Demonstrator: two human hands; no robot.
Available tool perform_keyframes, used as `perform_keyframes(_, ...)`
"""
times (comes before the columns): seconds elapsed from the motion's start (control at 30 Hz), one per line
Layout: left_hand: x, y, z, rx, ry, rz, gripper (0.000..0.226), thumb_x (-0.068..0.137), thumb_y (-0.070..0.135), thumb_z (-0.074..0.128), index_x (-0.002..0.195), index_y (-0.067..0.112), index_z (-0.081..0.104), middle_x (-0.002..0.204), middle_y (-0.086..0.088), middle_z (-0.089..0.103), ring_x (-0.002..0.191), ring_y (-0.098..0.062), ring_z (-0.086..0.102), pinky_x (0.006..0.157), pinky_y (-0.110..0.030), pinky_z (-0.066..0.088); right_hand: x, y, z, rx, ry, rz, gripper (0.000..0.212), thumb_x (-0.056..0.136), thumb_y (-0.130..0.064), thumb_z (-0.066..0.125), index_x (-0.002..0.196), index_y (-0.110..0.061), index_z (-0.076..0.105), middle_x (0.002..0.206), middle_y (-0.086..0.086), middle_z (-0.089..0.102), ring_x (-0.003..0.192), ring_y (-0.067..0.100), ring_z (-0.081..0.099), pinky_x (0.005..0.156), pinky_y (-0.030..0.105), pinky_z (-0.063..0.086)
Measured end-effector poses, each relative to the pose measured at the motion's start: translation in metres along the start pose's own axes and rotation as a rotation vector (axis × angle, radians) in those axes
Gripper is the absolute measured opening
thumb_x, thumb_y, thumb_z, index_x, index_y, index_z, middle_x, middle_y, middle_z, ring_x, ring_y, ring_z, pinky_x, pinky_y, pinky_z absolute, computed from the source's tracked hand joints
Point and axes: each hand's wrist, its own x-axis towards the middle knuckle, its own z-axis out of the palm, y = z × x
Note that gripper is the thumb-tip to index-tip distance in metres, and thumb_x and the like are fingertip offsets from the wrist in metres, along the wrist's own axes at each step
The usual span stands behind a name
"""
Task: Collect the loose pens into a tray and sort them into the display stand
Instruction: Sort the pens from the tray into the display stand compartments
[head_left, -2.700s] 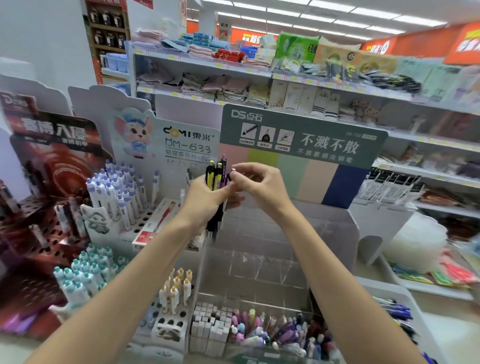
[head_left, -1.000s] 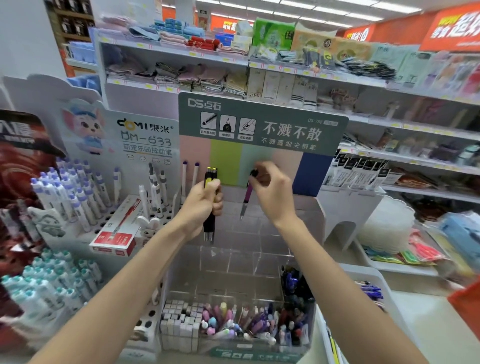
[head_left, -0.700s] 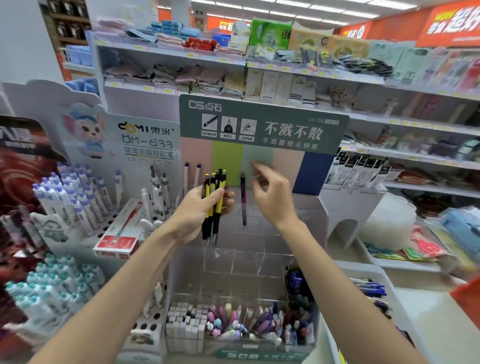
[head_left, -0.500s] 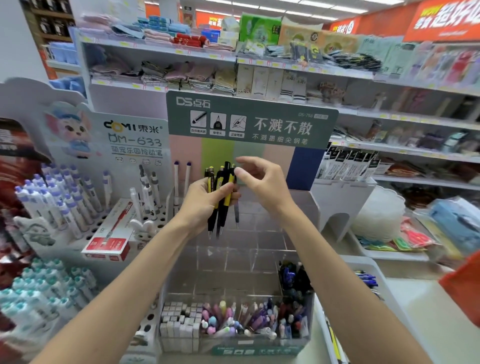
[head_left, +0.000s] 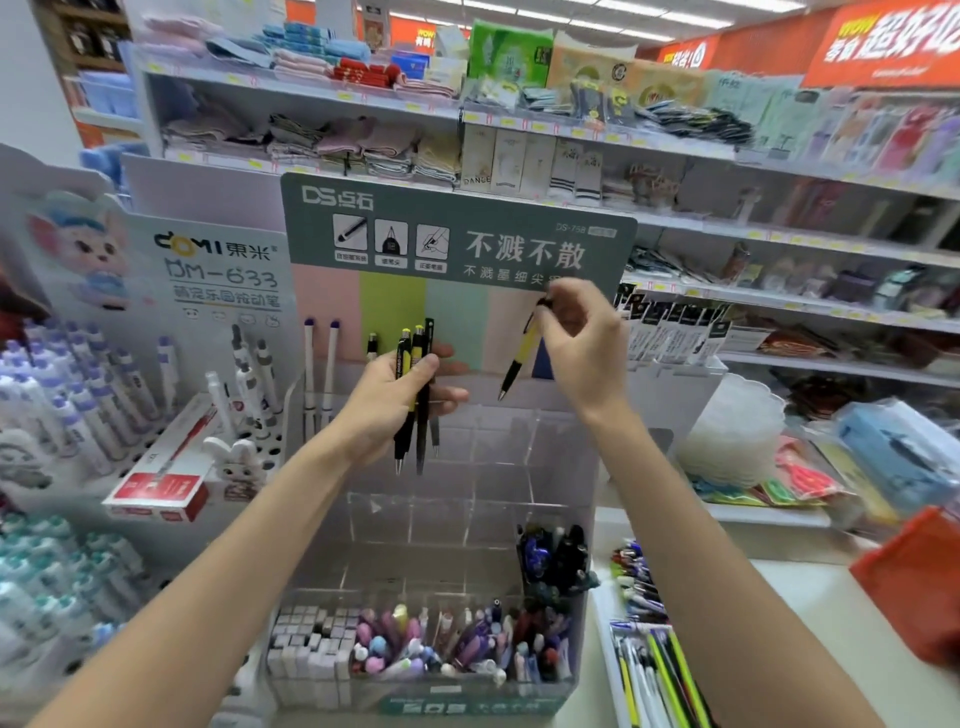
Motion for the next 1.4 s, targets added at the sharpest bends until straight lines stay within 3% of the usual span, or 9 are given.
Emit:
perform_keyframes(0.2, -0.005, -0.003, -0.003, 0.027, -0.026, -0.001, 0.022, 0.106, 0.016, 0.041, 0.109, 0.009, 0.061, 0.086, 0.0, 0.075, 0.073, -0.01, 0.068, 0.063, -0.023, 0.053, -0.033, 0.014, 0.034, -0.073, -0.278, -0.027, 0.028, 0.086, -0.007, 0.073, 0.113, -0.004, 0.069, 0.102, 0.01, 0.073, 0.087, 0.021, 0.067, 0.083, 0.036, 0.055)
perform_keyframes(0.37, -0.004, -0.003, -0.002, 0.075, -0.055, 0.003, 0.022, 0.106, 0.016, 0.041, 0.105, 0.008, 0.062, 0.072, 0.002, 0.06, 0.057, -0.01, 0.048, 0.054, -0.021, 0.041, -0.03, 0.011, 0.024, -0.044, -0.219, -0.053, 0.035, 0.092, -0.003, 0.063, 0.127, -0.004, 0.063, 0.109, 0.011, 0.07, 0.092, 0.016, 0.065, 0.087, 0.025, 0.052)
perform_keyframes(0.47, -0.003, -0.007, 0.016, 0.098, -0.12, -0.01, 0.023, 0.106, 0.015, 0.041, 0.102, 0.006, 0.062, 0.067, 0.002, 0.052, 0.051, -0.009, 0.039, 0.048, -0.018, 0.033, -0.024, -0.004, 0.014, 0.13, -0.25, 0.073, 0.033, 0.093, -0.01, 0.064, 0.126, -0.007, 0.064, 0.1, 0.001, 0.071, 0.084, 0.006, 0.063, 0.079, 0.017, 0.051)
perform_keyframes(0.57, -0.001, -0.011, 0.039, 0.121, -0.172, -0.015, 0.021, 0.105, 0.013, 0.041, 0.095, 0.007, 0.059, 0.067, 0.001, 0.056, 0.05, -0.008, 0.042, 0.048, -0.018, 0.036, -0.02, -0.014, 0.009, 0.323, -0.353, 0.202, 0.025, 0.088, -0.009, 0.07, 0.114, -0.01, 0.069, 0.091, 0.003, 0.072, 0.077, 0.011, 0.067, 0.078, 0.032, 0.057)
perform_keyframes(0.77, -0.001, -0.014, 0.046, 0.105, -0.081, 0.008, 0.03, 0.106, 0.022, 0.041, 0.126, 0.012, 0.06, 0.109, -0.005, 0.071, 0.091, -0.013, 0.071, 0.076, -0.03, 0.061, 0.01, 0.006, -0.042, 0.418, 0.044, 0.265, 0.009, 0.092, -0.005, 0.065, 0.099, -0.01, 0.066, 0.086, 0.004, 0.068, 0.076, 0.012, 0.066, 0.071, 0.029, 0.058)
perform_keyframes(0.93, 0.003, -0.017, 0.038, 0.081, -0.009, 0.058, 0.026, 0.105, 0.026, 0.042, 0.123, 0.023, 0.06, 0.07, 0.006, 0.055, 0.055, -0.004, 0.039, 0.049, -0.017, 0.031, 0.008, 0.026, -0.052, 0.165, 0.132, 0.096, 0.009, 0.094, -0.01, 0.061, 0.102, -0.014, 0.065, 0.087, -0.009, 0.064, 0.077, 0.005, 0.062, 0.075, 0.029, 0.056)
perform_keyframes(1.13, 0.001, -0.017, 0.041, -0.015, -0.015, -0.012, 0.028, 0.106, 0.009, 0.036, 0.123, 0.008, 0.058, 0.065, 0.004, 0.051, 0.055, -0.008, 0.033, 0.045, -0.016, 0.026, 0.011, 0.036, -0.055, 0.033, 0.28, 0.048, 0.011, 0.093, -0.014, 0.061, 0.101, -0.007, 0.066, 0.091, 0.003, 0.066, 0.081, 0.017, 0.062, 0.076, 0.027, 0.053)
perform_keyframes(1.27, -0.002, -0.016, 0.037, -0.027, -0.029, -0.021, 0.029, 0.105, 0.005, 0.035, 0.126, 0.004, 0.056, 0.07, 0.001, 0.058, 0.059, -0.008, 0.042, 0.048, -0.017, 0.033, 0.005, 0.045, -0.051, -0.109, 0.086, -0.052, 0.008, 0.092, -0.01, 0.064, 0.098, -0.005, 0.066, 0.088, 0.006, 0.067, 0.077, 0.019, 0.062, 0.072, 0.033, 0.054)
perform_keyframes(1.4, -0.008, -0.018, 0.035, 0.056, -0.063, 0.014, 0.025, 0.105, 0.013, 0.043, 0.126, 0.012, 0.058, 0.074, 0.004, 0.065, 0.066, -0.008, 0.055, 0.064, -0.021, 0.05, -0.02, 0.054, -0.033, -0.145, -0.167, 0.026, 0.02, 0.092, -0.01, 0.066, 0.111, -0.002, 0.068, 0.099, 0.011, 0.07, 0.085, 0.019, 0.064, 0.082, 0.034, 0.055)
